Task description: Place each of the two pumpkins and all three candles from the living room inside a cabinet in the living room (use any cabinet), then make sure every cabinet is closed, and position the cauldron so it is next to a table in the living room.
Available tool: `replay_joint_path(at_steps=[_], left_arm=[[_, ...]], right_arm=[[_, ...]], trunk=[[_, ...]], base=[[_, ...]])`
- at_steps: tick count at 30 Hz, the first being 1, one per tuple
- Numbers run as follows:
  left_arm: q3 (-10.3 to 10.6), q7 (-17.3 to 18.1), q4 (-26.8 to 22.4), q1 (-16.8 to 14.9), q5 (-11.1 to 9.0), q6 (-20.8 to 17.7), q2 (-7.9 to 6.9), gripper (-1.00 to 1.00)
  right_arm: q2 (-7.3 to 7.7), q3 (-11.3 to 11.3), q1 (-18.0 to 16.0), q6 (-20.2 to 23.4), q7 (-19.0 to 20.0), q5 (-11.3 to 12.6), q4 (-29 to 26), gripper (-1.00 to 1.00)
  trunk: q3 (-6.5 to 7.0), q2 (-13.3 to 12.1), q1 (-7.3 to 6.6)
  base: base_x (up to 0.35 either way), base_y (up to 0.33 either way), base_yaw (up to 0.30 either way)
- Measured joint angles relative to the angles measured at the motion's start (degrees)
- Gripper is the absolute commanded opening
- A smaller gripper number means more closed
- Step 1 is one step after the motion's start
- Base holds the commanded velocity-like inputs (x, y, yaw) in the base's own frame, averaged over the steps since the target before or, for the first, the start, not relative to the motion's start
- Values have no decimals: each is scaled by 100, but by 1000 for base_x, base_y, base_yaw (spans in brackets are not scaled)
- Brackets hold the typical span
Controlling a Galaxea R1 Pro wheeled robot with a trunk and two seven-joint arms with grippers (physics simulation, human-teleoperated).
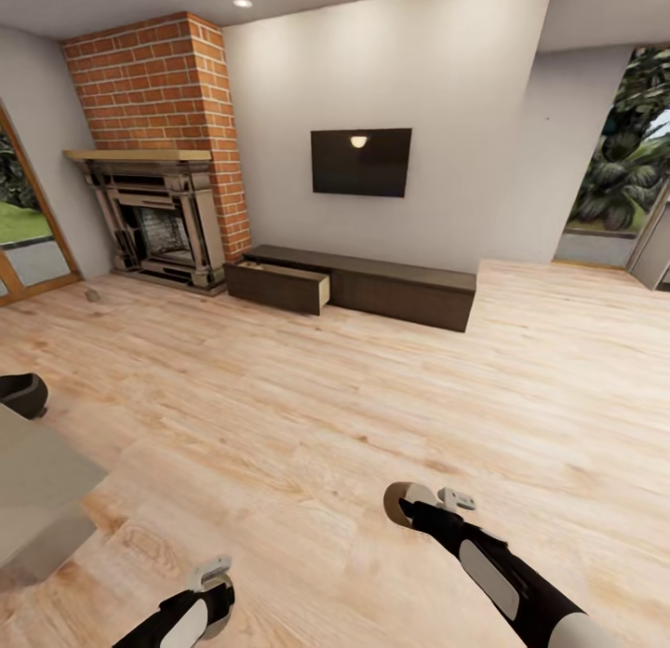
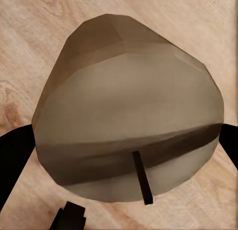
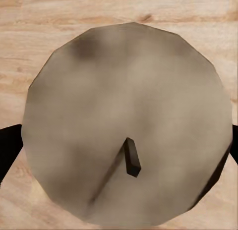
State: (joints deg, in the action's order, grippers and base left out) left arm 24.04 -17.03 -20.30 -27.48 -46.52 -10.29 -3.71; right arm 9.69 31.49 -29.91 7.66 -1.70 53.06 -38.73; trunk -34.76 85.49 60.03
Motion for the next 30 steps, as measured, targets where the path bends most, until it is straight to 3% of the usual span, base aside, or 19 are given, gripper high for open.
replay_joint_path(at_steps=[30], left_arm=[[2,-1,-1,1,-1,1,-1,-100]], right_arm=[[7,1,-1,8,11,0,0,-100]], trunk=[[2,0,0]], base=[[343,0,10]])
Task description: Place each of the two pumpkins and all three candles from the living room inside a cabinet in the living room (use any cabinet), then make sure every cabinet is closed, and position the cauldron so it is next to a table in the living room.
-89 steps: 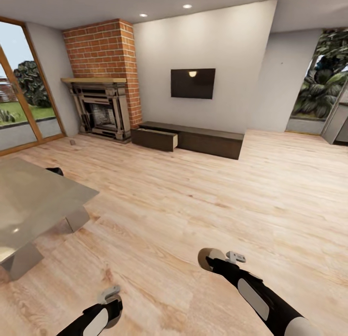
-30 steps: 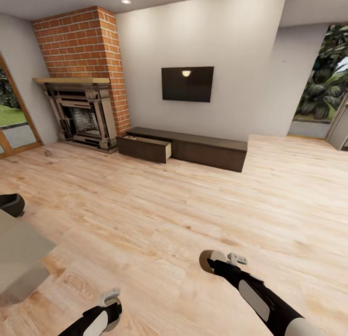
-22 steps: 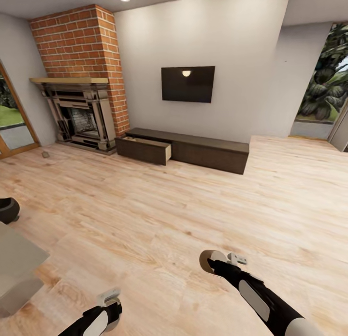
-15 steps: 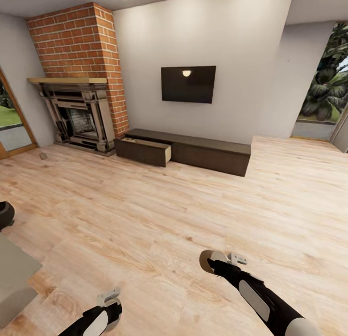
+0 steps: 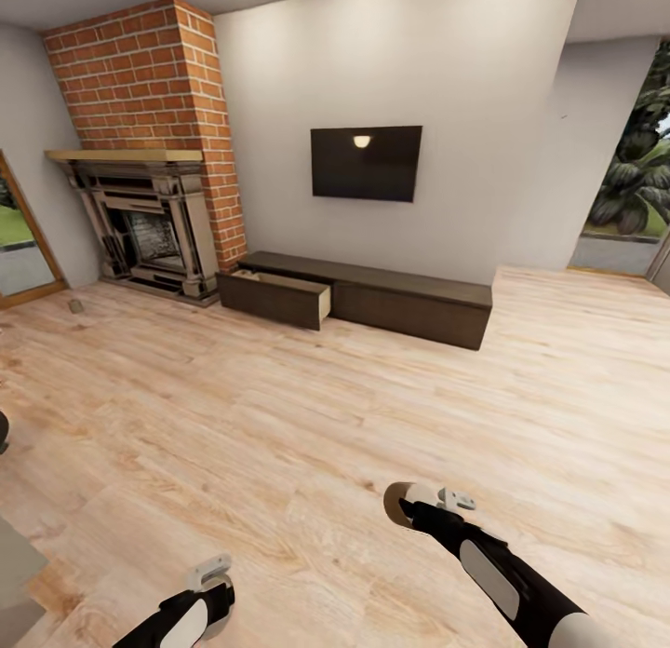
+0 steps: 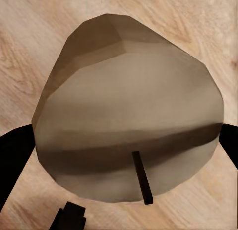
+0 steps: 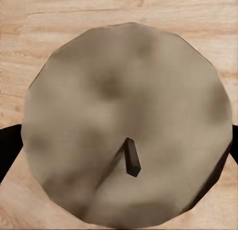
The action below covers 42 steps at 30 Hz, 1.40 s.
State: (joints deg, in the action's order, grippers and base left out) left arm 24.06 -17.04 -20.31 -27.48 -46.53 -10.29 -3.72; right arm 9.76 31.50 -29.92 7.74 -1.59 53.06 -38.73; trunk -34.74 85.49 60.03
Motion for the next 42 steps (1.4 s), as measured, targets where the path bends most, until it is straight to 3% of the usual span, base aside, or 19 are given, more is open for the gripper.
replay_joint_path(at_steps=[42], left_arm=[[0,1,1,0,-6,-1,0,-100]], right_arm=[[2,0,1,5,13,1,-1,-100]], trunk=[[46,0,0]], base=[[343,0,120]])
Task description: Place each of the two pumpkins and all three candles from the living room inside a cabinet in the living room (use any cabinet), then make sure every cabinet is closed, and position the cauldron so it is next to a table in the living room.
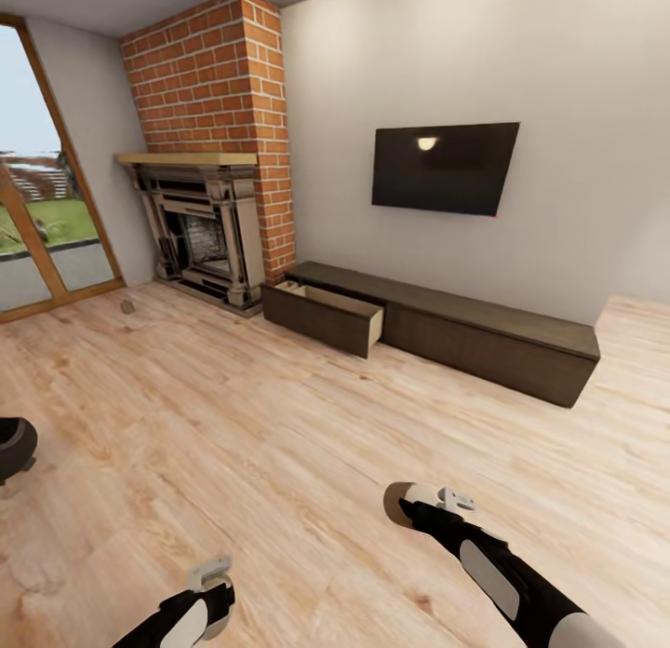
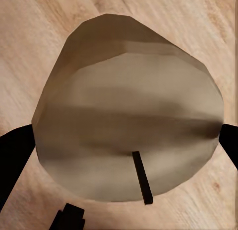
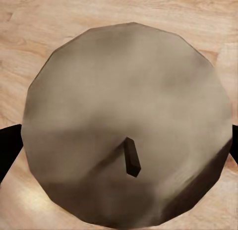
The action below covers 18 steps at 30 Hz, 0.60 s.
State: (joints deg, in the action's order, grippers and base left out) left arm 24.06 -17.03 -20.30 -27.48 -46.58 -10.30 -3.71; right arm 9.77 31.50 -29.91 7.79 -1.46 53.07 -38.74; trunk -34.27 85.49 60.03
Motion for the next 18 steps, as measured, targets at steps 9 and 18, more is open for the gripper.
replay_joint_path(at_steps=[9,18], left_arm=[[1,-1,-2,1,-1,-3,-1,-100],[2,0,0,0,0,0,0,-100]], right_arm=[[-6,1,-1,-5,-12,-7,2,-100],[-3,1,0,-4,18,1,-1,-100]], trunk=[[0,0,0],[0,0,0]], base=[[343,0,150],[343,0,80]])
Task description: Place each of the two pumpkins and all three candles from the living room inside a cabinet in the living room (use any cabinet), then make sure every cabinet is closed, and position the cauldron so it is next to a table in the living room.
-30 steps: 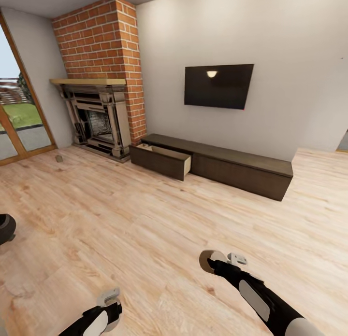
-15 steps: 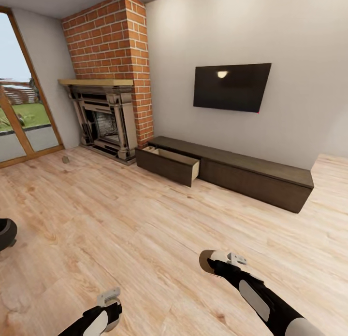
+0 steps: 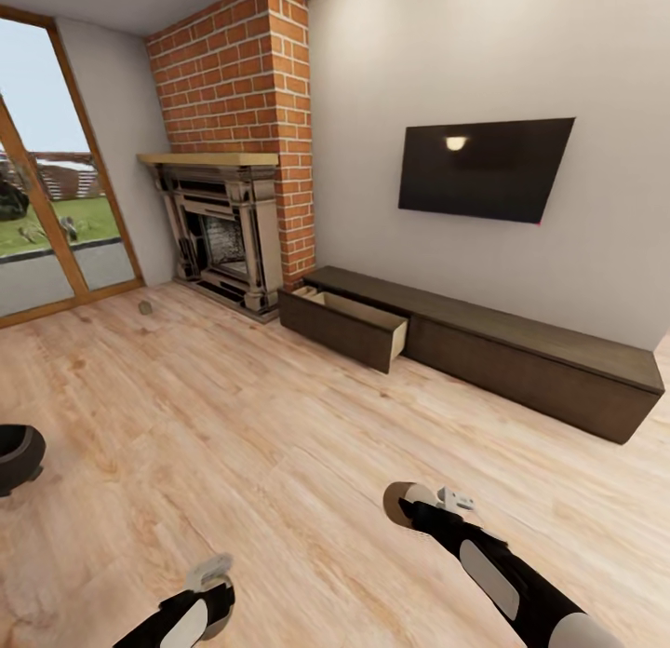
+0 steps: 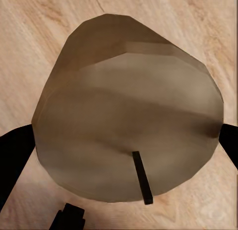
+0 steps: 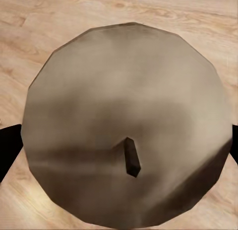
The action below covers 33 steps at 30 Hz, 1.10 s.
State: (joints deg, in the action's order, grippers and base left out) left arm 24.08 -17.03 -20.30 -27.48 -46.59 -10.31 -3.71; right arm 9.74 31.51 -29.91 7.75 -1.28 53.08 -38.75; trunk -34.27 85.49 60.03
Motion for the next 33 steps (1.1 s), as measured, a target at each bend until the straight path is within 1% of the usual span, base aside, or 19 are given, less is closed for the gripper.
replay_joint_path(at_steps=[4,11,20,27,33], left_arm=[[-2,0,0,0,0,2,1,-100],[0,-1,-2,1,0,-1,0,-100],[3,0,0,0,0,2,0,-100],[2,-1,-2,1,-1,5,-1,-100],[3,0,0,0,-1,3,3,-100]], right_arm=[[-4,0,0,0,2,-3,1,-100],[-6,0,-1,-1,-23,-10,2,-100],[4,0,0,0,5,-6,0,-100],[-5,0,-1,-1,-14,-10,2,-100],[3,0,0,0,4,-2,0,-100]], trunk=[[0,0,0],[0,0,0],[0,0,0],[0,0,0],[0,0,0]], base=[[343,0,37],[343,0,194],[343,0,18],[343,0,191],[343,0,32]])
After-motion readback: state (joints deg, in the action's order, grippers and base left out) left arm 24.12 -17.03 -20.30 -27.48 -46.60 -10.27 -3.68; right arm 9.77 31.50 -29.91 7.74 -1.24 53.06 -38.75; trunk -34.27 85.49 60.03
